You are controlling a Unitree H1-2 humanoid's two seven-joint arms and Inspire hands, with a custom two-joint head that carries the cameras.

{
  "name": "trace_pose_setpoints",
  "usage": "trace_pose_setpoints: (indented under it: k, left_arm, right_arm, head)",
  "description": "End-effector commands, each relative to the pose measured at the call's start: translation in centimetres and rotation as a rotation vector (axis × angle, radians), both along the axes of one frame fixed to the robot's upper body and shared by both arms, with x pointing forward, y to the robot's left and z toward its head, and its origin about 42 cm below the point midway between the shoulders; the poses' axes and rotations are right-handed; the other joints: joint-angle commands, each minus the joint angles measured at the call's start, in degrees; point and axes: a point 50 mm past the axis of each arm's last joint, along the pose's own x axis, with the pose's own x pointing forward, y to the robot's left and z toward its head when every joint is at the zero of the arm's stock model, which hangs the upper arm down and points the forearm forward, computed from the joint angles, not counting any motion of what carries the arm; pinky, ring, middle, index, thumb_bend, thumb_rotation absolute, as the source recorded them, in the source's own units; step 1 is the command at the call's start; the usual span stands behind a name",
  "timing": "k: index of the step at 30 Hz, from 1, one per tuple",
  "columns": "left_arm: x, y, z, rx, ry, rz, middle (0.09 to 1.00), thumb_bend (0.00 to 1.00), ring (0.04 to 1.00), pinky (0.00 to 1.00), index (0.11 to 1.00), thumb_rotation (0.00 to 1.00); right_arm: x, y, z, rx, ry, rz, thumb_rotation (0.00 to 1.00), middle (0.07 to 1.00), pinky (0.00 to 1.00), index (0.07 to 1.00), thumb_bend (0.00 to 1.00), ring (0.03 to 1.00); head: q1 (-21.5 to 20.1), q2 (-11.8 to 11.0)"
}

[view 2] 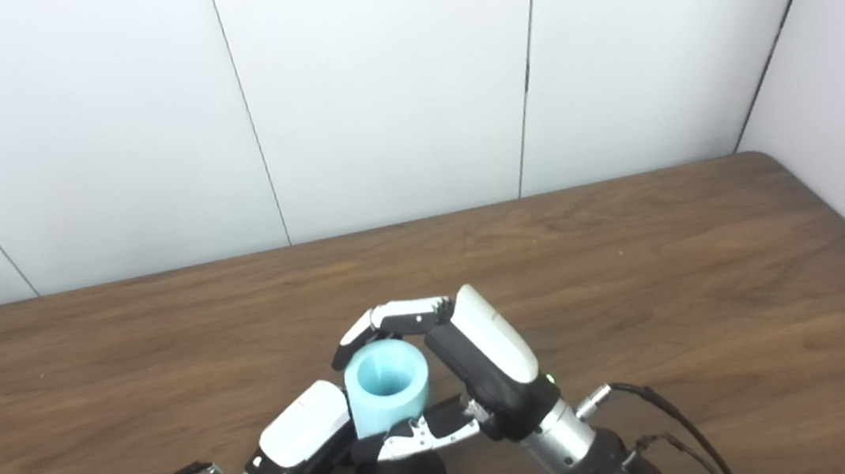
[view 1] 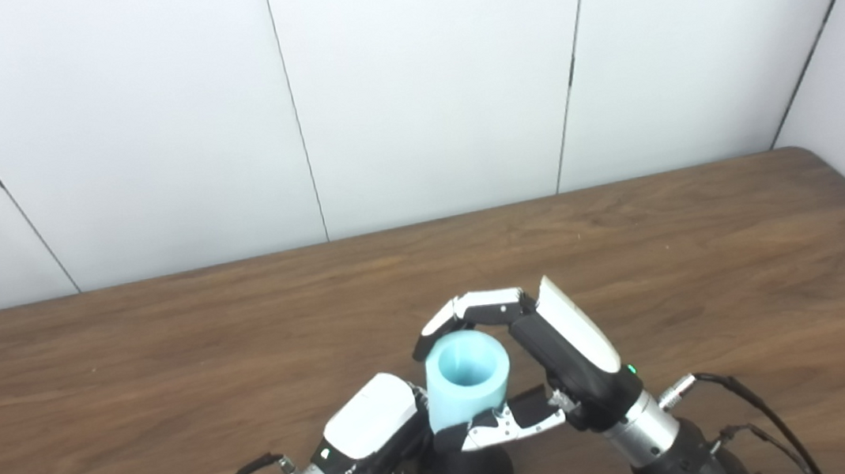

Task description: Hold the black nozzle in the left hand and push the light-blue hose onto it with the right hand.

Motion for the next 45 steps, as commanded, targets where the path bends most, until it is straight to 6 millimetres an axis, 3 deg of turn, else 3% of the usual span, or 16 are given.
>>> trace_pose_setpoints:
  k: [1, 3, 7, 10, 13, 19, 23, 27, 30, 34, 39, 45]
  left_arm:
    - [-7.1, 3.3, -10.4, 0.434, 0.329, -0.083, 0.411, 0.52, 0.250, 0.21, 0.503, 0.00]
    - [-7.1, 3.3, -10.4, 0.439, 0.329, -0.081, 0.396, 0.51, 0.254, 0.21, 0.508, 0.00]
    - [-7.1, 3.4, -10.4, 0.436, 0.332, -0.082, 0.391, 0.51, 0.247, 0.21, 0.509, 0.00]
    - [-7.1, 3.3, -10.4, 0.432, 0.334, -0.084, 0.461, 0.52, 0.242, 0.20, 0.485, 0.00]
    - [-7.1, 3.3, -10.4, 0.435, 0.335, -0.079, 0.396, 0.51, 0.249, 0.21, 0.505, 0.00]
    - [-7.0, 3.4, -10.5, 0.441, 0.330, -0.077, 0.394, 0.51, 0.259, 0.22, 0.510, 0.00]
    - [-6.9, 3.4, -10.4, 0.445, 0.338, -0.076, 0.454, 0.52, 0.267, 0.22, 0.491, 0.00]
    - [-6.8, 3.4, -10.4, 0.433, 0.333, -0.080, 0.463, 0.52, 0.249, 0.21, 0.486, 0.00]
    - [-6.7, 3.5, -10.4, 0.433, 0.339, -0.073, 0.472, 0.52, 0.263, 0.22, 0.484, 0.00]
    - [-6.5, 3.6, -10.4, 0.429, 0.329, -0.072, 0.473, 0.52, 0.273, 0.23, 0.485, 0.00]
    - [-5.9, 4.1, -10.4, 0.414, 0.312, -0.073, 0.473, 0.52, 0.272, 0.23, 0.485, 0.00]
    - [-4.6, 4.2, -9.8, 0.400, 0.278, -0.064, 0.472, 0.52, 0.227, 0.18, 0.485, 0.00]
  right_arm:
    - [-0.5, 0.2, 2.7, 0.032, -0.037, 0.064, 0.27, 0.843, 0.68, 0.822, 1.00, 0.827]
    - [-0.4, 0.3, 2.8, 0.031, -0.007, 0.092, 0.29, 0.965, 0.82, 0.945, 1.00, 0.958]
    - [-0.1, 0.2, 2.8, 0.028, 0.011, 0.108, 0.30, 0.998, 0.93, 0.996, 1.00, 0.997]
    - [-0.2, 0.2, 2.8, 0.030, 0.014, 0.107, 0.32, 1.000, 0.95, 1.000, 1.00, 1.000]
    - [-0.2, 0.2, 2.8, 0.026, 0.015, 0.103, 0.32, 1.000, 0.94, 1.000, 1.00, 1.000]
    - [-0.3, 0.1, 3.1, 0.028, -0.026, 0.074, 0.39, 1.000, 0.96, 1.000, 1.00, 1.000]
    - [-0.5, -0.3, 3.8, 0.102, -0.076, 0.057, 0.53, 1.000, 0.97, 1.000, 1.00, 1.000]
    - [-0.5, -1.1, 4.7, 0.178, -0.159, 0.028, 0.65, 0.993, 0.90, 0.970, 1.00, 0.982]
    - [-0.5, -1.8, 5.4, 0.174, -0.215, -0.024, 0.83, 0.953, 0.88, 0.934, 1.00, 0.938]
    - [-1.4, -3.6, 6.9, 0.061, -0.258, -0.083, 0.90, 0.927, 0.84, 0.923, 0.97, 0.901]
    - [-3.5, -4.1, 8.2, -0.226, -0.284, -0.107, 0.98, 0.976, 0.96, 0.961, 0.95, 0.960]
    - [-4.9, -4.2, 8.1, -0.365, -0.296, -0.130, 0.94, 1.000, 1.00, 0.981, 0.95, 1.000]
  head:
    - [0.0, 0.1]
    - [0.0, 0.1]
    - [0.0, 0.1]
    - [0.0, 0.1]
    - [-0.1, 0.0]
    - [-0.1, 0.0]
    - [-0.4, 0.0]
    - [-0.6, 0.4]
    - [-0.6, 0.4]
    - [-1.0, 1.2]
    - [-1.0, 2.4]
    - [-0.9, 4.5]
